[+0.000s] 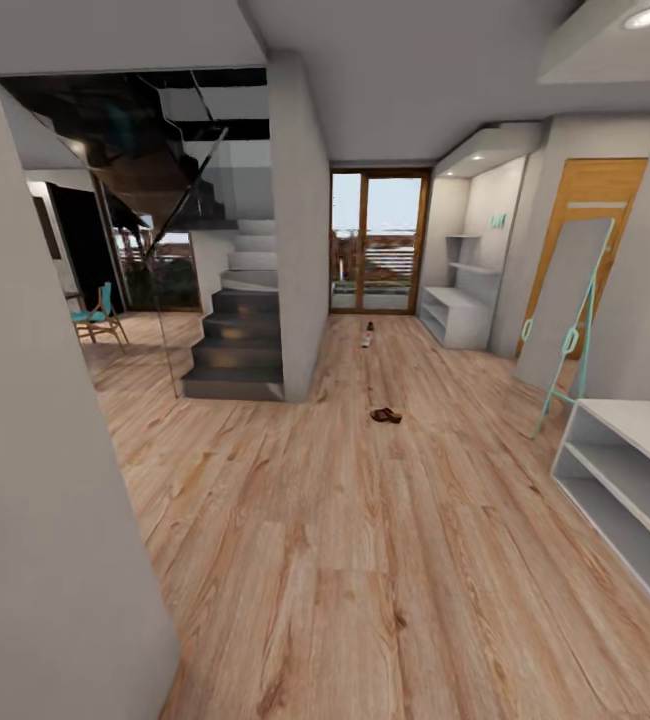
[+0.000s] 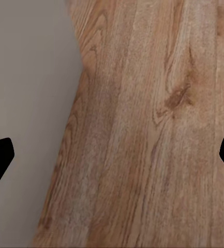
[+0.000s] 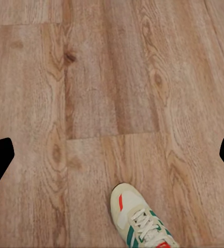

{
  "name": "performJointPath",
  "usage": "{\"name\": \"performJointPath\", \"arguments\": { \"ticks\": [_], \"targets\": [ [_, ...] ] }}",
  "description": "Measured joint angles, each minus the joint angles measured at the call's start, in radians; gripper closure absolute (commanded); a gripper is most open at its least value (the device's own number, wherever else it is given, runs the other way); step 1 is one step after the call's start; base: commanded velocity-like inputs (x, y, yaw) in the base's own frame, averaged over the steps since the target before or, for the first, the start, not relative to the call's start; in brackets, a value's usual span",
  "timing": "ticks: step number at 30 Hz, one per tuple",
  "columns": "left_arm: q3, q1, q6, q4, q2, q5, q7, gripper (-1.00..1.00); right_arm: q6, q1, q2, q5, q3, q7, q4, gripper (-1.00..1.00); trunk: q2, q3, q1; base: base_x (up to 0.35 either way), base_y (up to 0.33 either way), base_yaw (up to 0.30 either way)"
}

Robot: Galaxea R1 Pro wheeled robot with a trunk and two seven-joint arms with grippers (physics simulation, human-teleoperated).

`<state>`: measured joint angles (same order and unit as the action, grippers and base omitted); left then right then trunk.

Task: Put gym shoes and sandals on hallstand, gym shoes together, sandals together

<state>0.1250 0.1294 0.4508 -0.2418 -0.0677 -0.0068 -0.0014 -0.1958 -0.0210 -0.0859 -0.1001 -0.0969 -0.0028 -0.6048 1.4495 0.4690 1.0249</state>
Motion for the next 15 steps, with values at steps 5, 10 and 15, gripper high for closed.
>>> {"name": "performJointPath", "arguments": {
  "ticks": [5, 10, 15],
  "targets": [
    [0.0, 0.0, 0.0, 0.0, 0.0, 0.0, 0.0, -1.0, 0.0, 0.0, 0.0, 0.0, 0.0, 0.0, 0.0, -1.0, 0.0, 0.0, 0.0, 0.032, 0.041, -0.011],
    [0.0, 0.0, 0.0, -0.001, 0.0, 0.0, 0.0, -1.0, 0.0, 0.0, 0.0, 0.0, 0.0, 0.0, 0.0, -1.0, 0.0, 0.0, 0.0, 0.008, 0.008, -0.002],
    [0.0, 0.0, 0.0, -0.001, 0.0, 0.0, 0.0, -1.0, 0.0, 0.0, 0.0, 0.0, 0.0, 0.0, 0.0, -1.0, 0.0, 0.0, 0.0, 0.105, 0.081, -0.001]
  ]
}}
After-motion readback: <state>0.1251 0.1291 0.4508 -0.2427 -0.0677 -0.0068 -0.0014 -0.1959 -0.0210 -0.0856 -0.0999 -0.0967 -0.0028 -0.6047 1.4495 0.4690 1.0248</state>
